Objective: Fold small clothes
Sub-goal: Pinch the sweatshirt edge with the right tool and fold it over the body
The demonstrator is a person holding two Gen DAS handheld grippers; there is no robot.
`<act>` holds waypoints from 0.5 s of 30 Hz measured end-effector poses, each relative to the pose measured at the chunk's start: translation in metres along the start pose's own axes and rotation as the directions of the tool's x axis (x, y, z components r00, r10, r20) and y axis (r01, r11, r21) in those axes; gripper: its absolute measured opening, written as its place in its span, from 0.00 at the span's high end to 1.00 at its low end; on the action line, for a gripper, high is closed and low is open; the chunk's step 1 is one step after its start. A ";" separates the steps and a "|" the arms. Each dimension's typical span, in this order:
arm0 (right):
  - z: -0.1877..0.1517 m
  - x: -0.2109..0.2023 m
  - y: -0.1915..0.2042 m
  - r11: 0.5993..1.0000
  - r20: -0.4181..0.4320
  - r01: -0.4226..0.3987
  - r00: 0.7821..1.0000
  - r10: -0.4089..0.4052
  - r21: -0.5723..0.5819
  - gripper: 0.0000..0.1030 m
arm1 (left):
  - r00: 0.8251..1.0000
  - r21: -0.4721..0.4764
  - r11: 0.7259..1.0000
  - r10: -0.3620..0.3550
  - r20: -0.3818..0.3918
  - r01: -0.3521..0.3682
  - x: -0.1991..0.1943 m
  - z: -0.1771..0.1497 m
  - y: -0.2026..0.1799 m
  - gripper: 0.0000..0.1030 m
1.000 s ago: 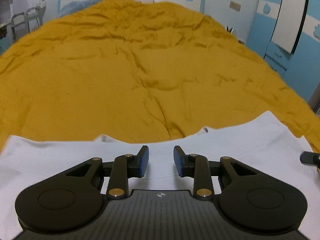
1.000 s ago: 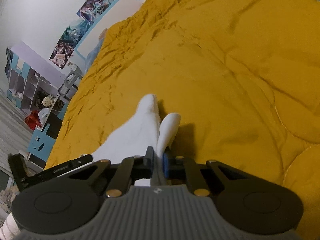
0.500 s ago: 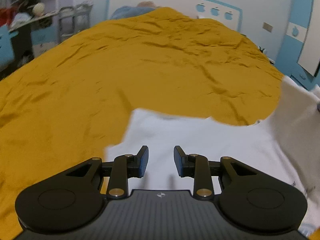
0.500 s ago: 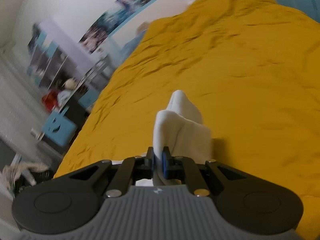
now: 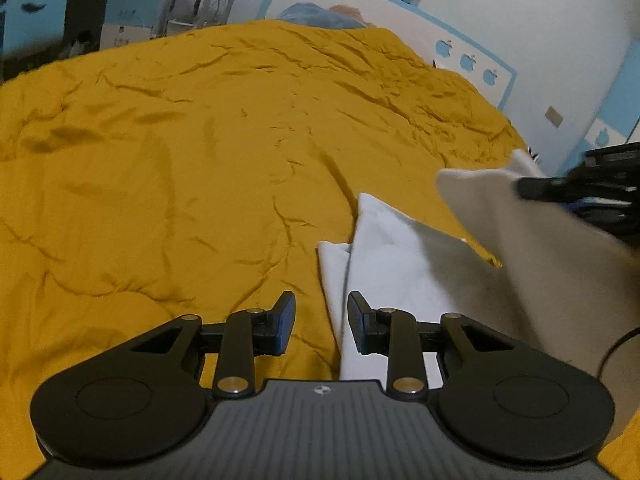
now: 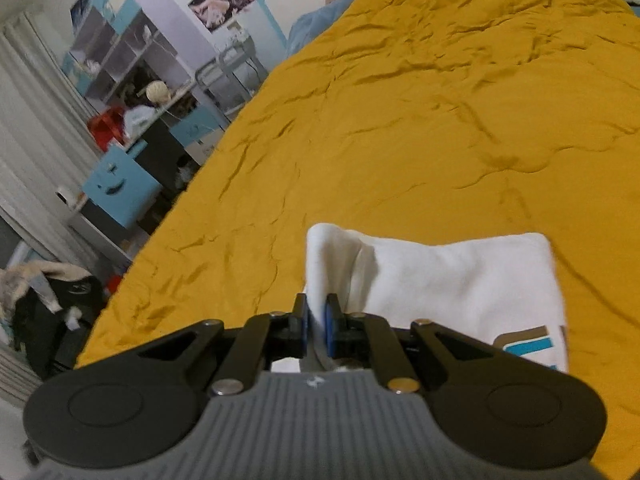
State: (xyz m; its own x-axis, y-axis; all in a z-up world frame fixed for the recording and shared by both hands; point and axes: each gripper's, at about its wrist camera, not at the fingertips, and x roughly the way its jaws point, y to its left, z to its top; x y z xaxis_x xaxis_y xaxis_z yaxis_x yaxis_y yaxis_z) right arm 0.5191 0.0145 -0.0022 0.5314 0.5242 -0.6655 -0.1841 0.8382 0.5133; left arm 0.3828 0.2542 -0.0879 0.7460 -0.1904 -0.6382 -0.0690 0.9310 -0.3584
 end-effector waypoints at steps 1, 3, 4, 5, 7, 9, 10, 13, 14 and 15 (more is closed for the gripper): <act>-0.003 0.010 0.008 1.000 -0.004 0.011 1.000 -0.011 -0.004 0.97 | 1.000 -0.013 1.000 -0.007 0.001 0.007 0.000 0.000 0.003 0.65; -0.009 0.029 0.021 1.000 -0.022 0.022 0.999 -0.023 -0.014 0.97 | 1.000 -0.035 0.999 -0.022 0.011 0.022 0.000 0.000 0.008 0.66; -0.012 0.040 0.027 1.000 -0.030 0.024 0.999 -0.025 -0.020 0.97 | 0.999 -0.047 0.998 -0.028 0.016 0.028 0.001 0.000 0.011 0.66; -0.016 0.050 0.034 0.999 -0.038 0.024 0.999 -0.026 -0.035 0.97 | 0.999 -0.057 0.998 -0.031 0.019 0.032 0.001 -0.001 0.014 0.65; -0.023 0.068 0.044 0.998 -0.066 0.027 0.997 -0.031 -0.064 0.97 | 0.999 -0.071 0.997 -0.039 0.021 0.040 0.004 -0.003 0.018 0.66; -0.033 0.083 0.048 0.996 -0.093 0.048 0.994 -0.055 -0.081 0.97 | 0.999 -0.073 0.996 -0.044 0.014 0.045 0.008 -0.005 0.020 0.66; -0.037 0.091 0.048 0.995 -0.104 0.061 0.992 -0.070 -0.084 0.97 | 0.999 -0.075 0.996 -0.041 0.012 0.042 0.009 -0.006 0.021 0.66; -0.046 0.110 0.045 0.995 -0.148 0.062 0.986 -0.074 -0.081 0.97 | 0.999 -0.083 0.996 -0.034 0.011 0.035 0.011 -0.007 0.024 0.66; -0.050 0.115 0.044 0.995 -0.163 0.063 0.984 -0.076 -0.082 0.97 | 1.000 -0.085 0.996 -0.028 0.009 0.028 0.011 -0.007 0.024 0.66; -0.053 0.119 0.045 0.994 -0.175 0.063 0.982 -0.077 -0.087 0.96 | 1.000 -0.086 0.996 -0.020 0.006 0.020 0.011 -0.006 0.024 0.66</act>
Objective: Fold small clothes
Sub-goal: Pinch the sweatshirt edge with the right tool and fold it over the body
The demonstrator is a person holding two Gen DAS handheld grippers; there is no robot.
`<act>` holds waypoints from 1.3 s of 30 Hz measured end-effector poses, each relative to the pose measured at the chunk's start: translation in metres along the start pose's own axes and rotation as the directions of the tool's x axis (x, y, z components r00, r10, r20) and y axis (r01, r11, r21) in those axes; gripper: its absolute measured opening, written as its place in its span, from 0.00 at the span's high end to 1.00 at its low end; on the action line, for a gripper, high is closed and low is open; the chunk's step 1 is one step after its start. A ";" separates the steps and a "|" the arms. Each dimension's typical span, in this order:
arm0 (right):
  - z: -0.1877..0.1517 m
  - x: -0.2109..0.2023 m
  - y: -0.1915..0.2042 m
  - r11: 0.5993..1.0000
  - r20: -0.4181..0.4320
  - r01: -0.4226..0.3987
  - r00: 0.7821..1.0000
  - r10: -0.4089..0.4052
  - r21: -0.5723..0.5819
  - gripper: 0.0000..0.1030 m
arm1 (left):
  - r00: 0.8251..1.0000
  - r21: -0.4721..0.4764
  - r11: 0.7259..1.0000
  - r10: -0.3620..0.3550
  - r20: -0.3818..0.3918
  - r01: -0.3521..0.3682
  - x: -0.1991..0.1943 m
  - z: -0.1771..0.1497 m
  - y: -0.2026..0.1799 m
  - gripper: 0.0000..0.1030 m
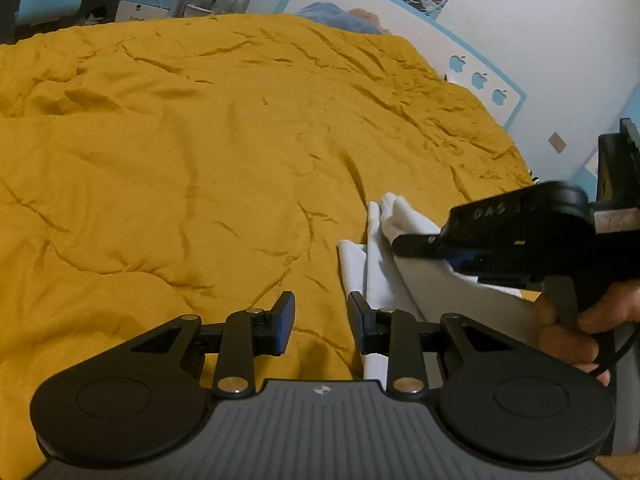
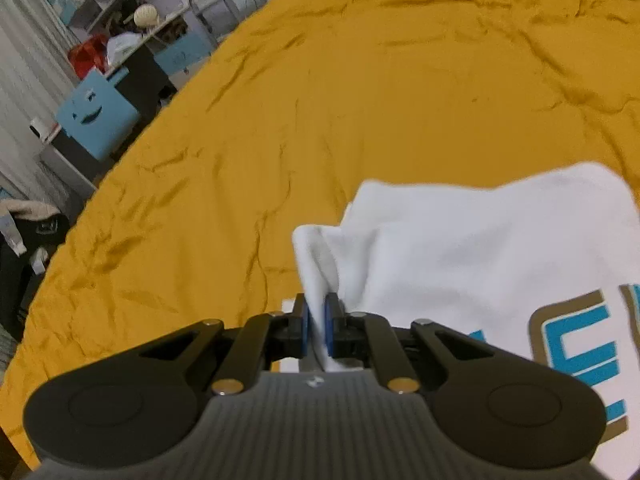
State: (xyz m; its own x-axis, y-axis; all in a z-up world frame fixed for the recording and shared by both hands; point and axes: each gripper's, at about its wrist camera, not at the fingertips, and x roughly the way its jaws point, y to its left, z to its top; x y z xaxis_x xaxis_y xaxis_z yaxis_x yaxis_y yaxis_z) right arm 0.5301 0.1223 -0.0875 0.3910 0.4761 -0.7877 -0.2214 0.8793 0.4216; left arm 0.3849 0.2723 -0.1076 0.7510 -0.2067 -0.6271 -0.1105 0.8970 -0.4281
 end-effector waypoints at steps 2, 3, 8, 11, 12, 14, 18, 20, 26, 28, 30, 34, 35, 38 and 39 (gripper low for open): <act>-0.001 0.006 0.002 1.000 -0.025 0.007 1.000 -0.007 -0.007 0.91 | 1.000 -0.002 1.000 0.017 -0.007 -0.017 -0.002 0.001 -0.001 0.66; -0.001 0.005 0.004 1.000 -0.037 0.002 0.999 -0.002 -0.007 0.91 | 1.000 -0.007 1.000 0.021 -0.009 -0.021 -0.005 0.001 -0.002 0.66; -0.013 -0.044 0.027 0.991 -0.007 -0.056 0.998 0.056 -0.122 0.80 | 1.000 -0.068 0.998 -0.010 0.004 0.010 -0.033 0.003 -0.001 0.66; -0.025 -0.090 0.031 0.982 0.016 -0.134 0.990 0.138 -0.134 0.80 | 0.995 -0.163 0.982 -0.095 0.020 0.097 -0.053 -0.001 0.004 0.64; -0.031 -0.107 0.029 0.979 0.036 -0.147 0.988 0.153 -0.141 0.80 | 0.993 -0.185 0.975 -0.118 0.026 0.121 -0.058 -0.004 0.004 0.63; -0.043 -0.135 0.021 0.976 0.067 -0.151 0.984 0.163 -0.160 0.80 | 0.987 -0.217 0.963 -0.157 0.034 0.161 -0.070 -0.009 0.003 0.61; -0.076 -0.177 -0.005 0.976 0.122 -0.090 0.986 0.116 -0.198 0.80 | 0.972 -0.286 0.930 -0.231 0.039 0.232 -0.087 -0.027 0.004 0.48; -0.094 -0.192 -0.022 0.977 0.138 -0.045 0.988 0.075 -0.210 0.80 | 0.974 -0.321 0.920 -0.225 0.035 0.224 -0.091 -0.039 0.008 0.47; -0.155 -0.201 -0.076 0.975 0.117 0.078 0.992 -0.055 -0.207 0.79 | 0.971 -0.397 0.894 -0.237 -0.022 0.209 -0.078 -0.065 0.018 0.47; -0.172 -0.197 -0.091 0.977 0.105 0.108 0.990 -0.090 -0.185 0.78 | 0.975 -0.389 0.902 -0.218 -0.034 0.188 -0.070 -0.066 0.015 0.46; -0.184 -0.195 -0.103 0.977 0.100 0.121 0.989 -0.105 -0.174 0.75 | 0.976 -0.391 0.902 -0.215 -0.038 0.184 -0.064 -0.066 0.013 0.43; -0.202 -0.191 -0.101 0.950 0.123 0.176 0.981 -0.149 -0.259 0.62 | 0.985 -0.326 0.934 -0.167 -0.044 0.144 -0.051 -0.059 0.001 0.44; -0.205 -0.189 -0.097 0.934 0.130 0.200 0.977 -0.168 -0.295 0.62 | 0.985 -0.303 0.943 -0.161 -0.057 0.136 -0.046 -0.058 -0.002 0.51; -0.213 -0.179 -0.093 0.894 0.146 0.258 0.965 -0.218 -0.365 0.62 | 0.985 -0.285 0.949 -0.161 -0.068 0.135 -0.042 -0.056 -0.004 0.76; -0.213 -0.176 -0.092 0.889 0.139 0.263 0.964 -0.226 -0.375 0.62 | 0.984 -0.285 0.948 -0.166 -0.062 0.142 -0.043 -0.055 -0.006 0.80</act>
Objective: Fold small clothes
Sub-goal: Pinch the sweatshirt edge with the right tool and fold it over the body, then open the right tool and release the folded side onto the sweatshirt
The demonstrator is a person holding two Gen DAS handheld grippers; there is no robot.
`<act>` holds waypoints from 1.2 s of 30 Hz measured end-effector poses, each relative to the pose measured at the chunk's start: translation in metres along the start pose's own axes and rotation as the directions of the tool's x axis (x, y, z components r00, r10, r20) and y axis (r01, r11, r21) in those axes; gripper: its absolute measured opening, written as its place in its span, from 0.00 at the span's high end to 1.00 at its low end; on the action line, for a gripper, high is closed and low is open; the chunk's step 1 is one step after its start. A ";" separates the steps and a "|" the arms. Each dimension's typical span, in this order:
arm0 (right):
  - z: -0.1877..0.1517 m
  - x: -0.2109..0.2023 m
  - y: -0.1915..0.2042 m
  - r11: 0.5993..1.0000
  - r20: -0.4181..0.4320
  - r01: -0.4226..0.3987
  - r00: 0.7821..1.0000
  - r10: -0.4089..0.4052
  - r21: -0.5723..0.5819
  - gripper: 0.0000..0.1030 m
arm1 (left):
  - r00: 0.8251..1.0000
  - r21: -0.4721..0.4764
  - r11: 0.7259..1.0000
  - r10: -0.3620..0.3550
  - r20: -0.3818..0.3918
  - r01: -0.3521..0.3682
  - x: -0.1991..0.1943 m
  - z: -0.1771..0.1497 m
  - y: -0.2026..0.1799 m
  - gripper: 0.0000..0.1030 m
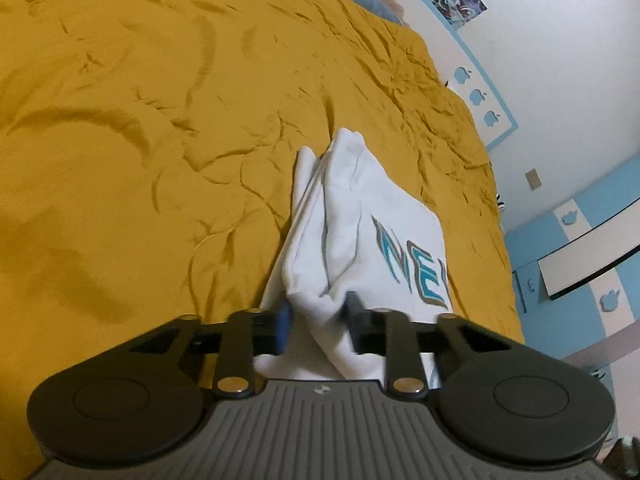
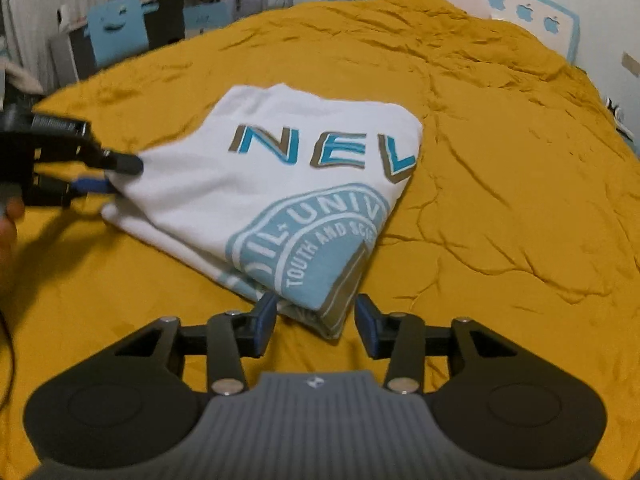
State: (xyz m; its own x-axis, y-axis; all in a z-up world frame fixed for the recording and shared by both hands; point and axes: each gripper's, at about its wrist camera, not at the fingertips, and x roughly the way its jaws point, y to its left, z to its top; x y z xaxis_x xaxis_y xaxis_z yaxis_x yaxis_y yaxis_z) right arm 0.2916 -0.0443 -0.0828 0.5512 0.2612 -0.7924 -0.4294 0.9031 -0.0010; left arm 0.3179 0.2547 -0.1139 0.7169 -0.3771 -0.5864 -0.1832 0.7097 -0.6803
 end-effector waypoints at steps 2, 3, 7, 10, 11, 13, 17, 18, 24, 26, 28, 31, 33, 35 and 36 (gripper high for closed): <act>-0.001 0.006 0.002 1.000 -0.010 0.014 1.000 -0.014 -0.014 0.62 | 0.999 0.033 0.999 -0.026 0.036 0.025 -0.011 -0.002 -0.008 0.85; -0.002 0.007 0.003 1.000 -0.013 0.024 1.000 -0.024 -0.018 0.62 | 0.998 0.063 0.997 -0.036 0.058 0.033 -0.017 -0.002 -0.016 0.85; -0.002 0.018 -0.001 0.999 -0.006 0.046 0.999 -0.046 -0.002 0.66 | 0.990 0.107 0.991 -0.091 0.109 0.079 -0.039 0.000 -0.041 0.88; 0.000 0.021 -0.008 0.998 -0.006 0.029 1.000 -0.029 0.050 0.95 | 0.991 0.124 0.991 -0.073 0.113 0.059 -0.044 0.001 -0.047 0.88; 0.001 0.017 -0.013 0.996 0.003 0.027 1.000 -0.028 0.085 0.98 | 0.992 0.129 0.991 -0.061 0.112 0.046 -0.043 0.000 -0.045 0.89; 0.004 0.004 -0.022 0.990 0.033 0.015 0.999 -0.020 0.140 1.00 | 0.995 0.123 0.992 -0.019 0.099 0.006 -0.040 -0.003 -0.037 0.89; 0.003 0.003 -0.030 0.987 -0.011 0.008 1.000 -0.006 0.161 1.00 | 0.996 0.107 0.991 0.074 0.052 -0.079 -0.027 -0.021 -0.011 0.89; -0.001 0.007 -0.028 0.988 -0.024 0.005 1.000 -0.002 0.157 1.00 | 0.995 0.099 0.990 0.092 0.045 -0.096 -0.023 -0.028 -0.004 0.89; -0.020 0.025 -0.023 0.987 -0.050 0.011 0.999 -0.003 0.161 1.00 | 0.989 0.119 0.983 0.134 0.054 -0.140 -0.011 -0.048 0.014 0.88; -0.020 0.024 -0.025 0.983 -0.052 0.008 0.999 0.002 0.185 1.00 | 0.988 0.128 0.980 0.146 0.056 -0.152 -0.014 -0.048 0.011 0.87; -0.025 0.023 -0.026 0.979 -0.051 0.004 0.999 0.006 0.206 1.00 | 0.988 0.132 0.980 0.143 0.058 -0.150 -0.017 -0.049 0.010 0.87; -0.028 0.018 -0.027 0.977 -0.049 -0.001 0.999 0.012 0.212 1.00 | 0.985 0.133 0.977 0.158 0.064 -0.166 -0.026 -0.049 0.008 0.85; -0.028 0.014 -0.028 0.976 -0.044 -0.009 0.999 0.019 0.219 1.00 | 0.976 0.138 0.967 0.204 0.077 -0.213 -0.031 -0.051 0.005 0.84; -0.028 0.010 -0.029 0.975 -0.044 -0.016 0.999 0.026 0.223 1.00 | 0.967 0.170 0.953 0.238 0.090 -0.251 -0.035 -0.053 -0.003 0.85; -0.028 0.010 -0.030 0.975 -0.052 -0.010 0.998 0.022 0.224 1.00 | 0.963 0.192 0.945 0.251 0.095 -0.266 -0.035 -0.054 -0.006 0.85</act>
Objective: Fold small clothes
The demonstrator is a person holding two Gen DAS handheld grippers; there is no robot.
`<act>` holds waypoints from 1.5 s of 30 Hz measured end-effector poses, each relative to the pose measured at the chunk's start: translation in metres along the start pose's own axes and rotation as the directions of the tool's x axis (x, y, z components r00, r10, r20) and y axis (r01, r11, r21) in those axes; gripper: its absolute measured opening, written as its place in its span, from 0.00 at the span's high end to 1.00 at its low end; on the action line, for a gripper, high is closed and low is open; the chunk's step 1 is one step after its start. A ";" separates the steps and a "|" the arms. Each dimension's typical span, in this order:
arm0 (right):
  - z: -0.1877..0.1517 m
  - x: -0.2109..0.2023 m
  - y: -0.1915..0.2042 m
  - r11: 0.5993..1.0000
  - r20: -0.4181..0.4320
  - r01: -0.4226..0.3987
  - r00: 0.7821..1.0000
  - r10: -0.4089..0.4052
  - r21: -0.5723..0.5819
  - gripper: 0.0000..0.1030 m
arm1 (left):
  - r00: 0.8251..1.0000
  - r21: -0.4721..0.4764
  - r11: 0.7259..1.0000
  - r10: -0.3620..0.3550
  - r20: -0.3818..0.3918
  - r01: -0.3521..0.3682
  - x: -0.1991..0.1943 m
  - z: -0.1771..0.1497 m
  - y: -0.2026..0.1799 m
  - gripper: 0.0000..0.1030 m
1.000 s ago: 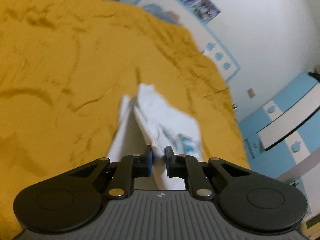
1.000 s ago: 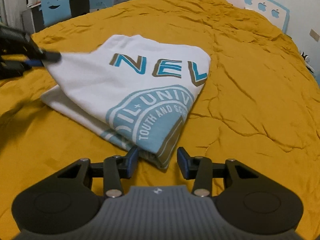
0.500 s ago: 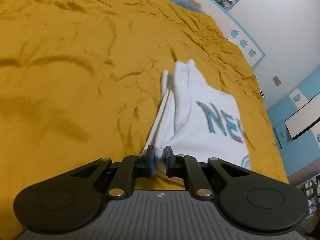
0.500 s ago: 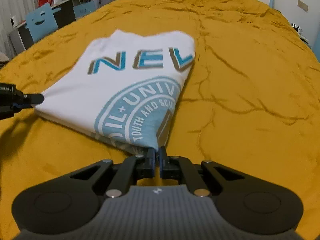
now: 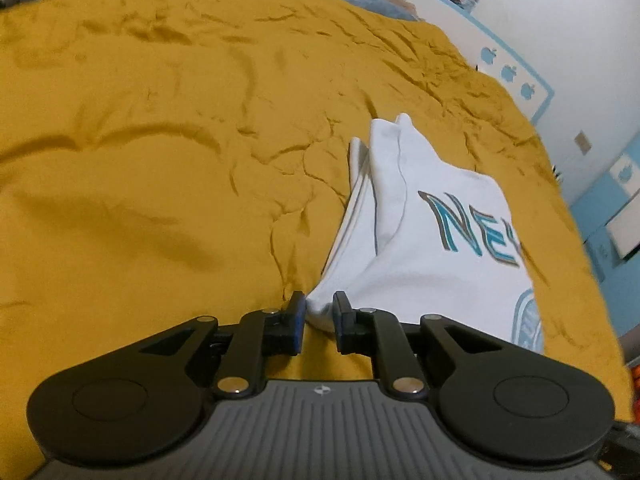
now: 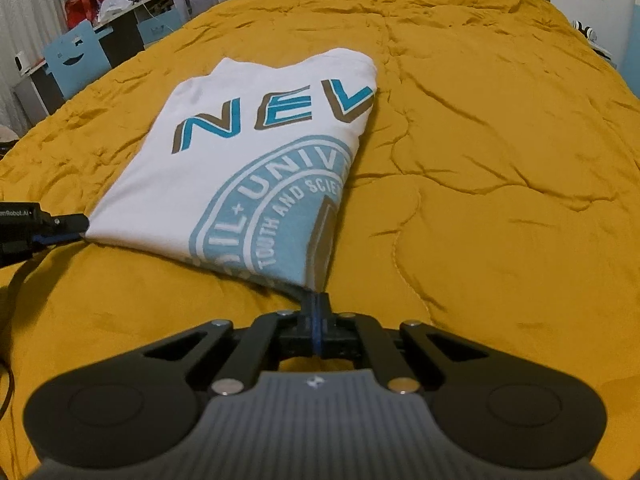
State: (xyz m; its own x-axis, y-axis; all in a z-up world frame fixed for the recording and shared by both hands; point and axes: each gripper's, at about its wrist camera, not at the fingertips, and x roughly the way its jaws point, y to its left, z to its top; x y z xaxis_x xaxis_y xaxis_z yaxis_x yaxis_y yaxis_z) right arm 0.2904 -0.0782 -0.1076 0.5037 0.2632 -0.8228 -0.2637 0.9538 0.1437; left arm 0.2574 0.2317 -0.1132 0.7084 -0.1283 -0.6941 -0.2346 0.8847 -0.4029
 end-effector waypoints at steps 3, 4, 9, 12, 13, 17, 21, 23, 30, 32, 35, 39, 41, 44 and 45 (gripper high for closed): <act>-0.004 -0.007 -0.006 1.000 -0.001 0.007 1.000 -0.007 0.010 1.00 | 0.996 0.039 0.996 0.084 -0.010 -0.084 -0.006 0.000 -0.004 0.87; -0.004 -0.012 -0.008 1.000 0.007 0.006 1.000 -0.006 0.015 1.00 | 0.995 0.027 0.995 0.095 -0.012 -0.095 -0.009 0.001 -0.002 0.87; 0.013 -0.032 -0.018 0.999 0.080 -0.038 0.996 0.035 0.038 1.00 | 0.996 0.028 0.999 0.037 0.085 -0.040 -0.033 0.014 -0.017 0.87; 0.027 -0.031 -0.018 0.997 0.125 -0.050 0.991 0.042 0.058 0.95 | 0.997 0.077 0.997 0.004 0.077 -0.010 -0.026 0.023 -0.034 0.87; 0.031 -0.028 -0.015 0.997 0.128 -0.051 0.991 0.043 0.061 0.95 | 0.998 0.092 0.996 0.011 0.069 -0.018 -0.020 0.023 -0.038 0.87; 0.036 -0.013 -0.005 0.994 0.128 -0.096 0.988 0.089 0.054 0.95 | 0.999 0.122 0.992 0.028 0.032 -0.032 -0.001 0.021 -0.042 0.87; 0.026 0.016 0.000 0.996 0.059 -0.076 0.996 0.073 0.044 0.95 | 0.996 0.165 0.983 0.090 -0.025 -0.085 0.022 0.009 -0.036 0.82; 0.017 0.027 -0.001 0.997 0.054 -0.071 0.996 0.069 0.040 0.95 | 0.995 0.178 0.980 0.097 -0.031 -0.090 0.028 0.007 -0.034 0.81; 0.009 0.034 -0.005 0.996 0.058 -0.084 0.995 0.083 0.011 0.95 | 0.995 0.186 0.979 0.089 -0.034 -0.081 0.023 0.006 -0.027 0.81; 0.010 0.033 -0.009 0.996 0.054 -0.092 0.994 0.091 0.021 0.95 | 0.995 0.178 0.980 0.092 -0.037 -0.083 0.021 0.008 -0.028 0.76; 0.010 0.031 -0.011 0.994 0.048 -0.100 0.994 0.098 0.034 0.95 | 0.992 0.142 0.985 0.111 -0.067 -0.100 0.016 0.014 -0.023 0.59; 0.013 0.022 -0.017 0.994 0.022 -0.103 0.995 0.102 0.042 0.78 | 0.993 0.131 0.987 0.099 -0.063 -0.090 0.003 0.027 -0.022 0.58; 0.015 0.020 -0.020 0.994 0.000 -0.105 0.994 0.105 0.021 0.75 | 0.994 0.153 0.984 0.101 -0.036 -0.094 -0.001 0.035 -0.027 0.58; 0.020 0.011 -0.027 0.994 0.001 -0.110 0.994 0.110 0.020 0.66 | 0.999 0.166 0.985 0.052 -0.011 -0.050 -0.005 0.048 -0.033 0.50; 0.024 0.007 -0.030 0.994 0.013 -0.109 0.994 0.108 0.026 0.64 | 0.999 0.172 0.984 0.046 0.004 -0.046 -0.005 0.053 -0.036 0.46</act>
State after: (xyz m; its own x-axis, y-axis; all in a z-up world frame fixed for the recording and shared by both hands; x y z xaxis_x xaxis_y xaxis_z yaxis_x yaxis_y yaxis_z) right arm 0.3218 -0.1016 -0.1050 0.4828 0.3668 -0.7952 -0.2954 0.9230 0.2464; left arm 0.2975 0.2241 -0.0637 0.6995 -0.0853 -0.7095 -0.1491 0.9536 -0.2617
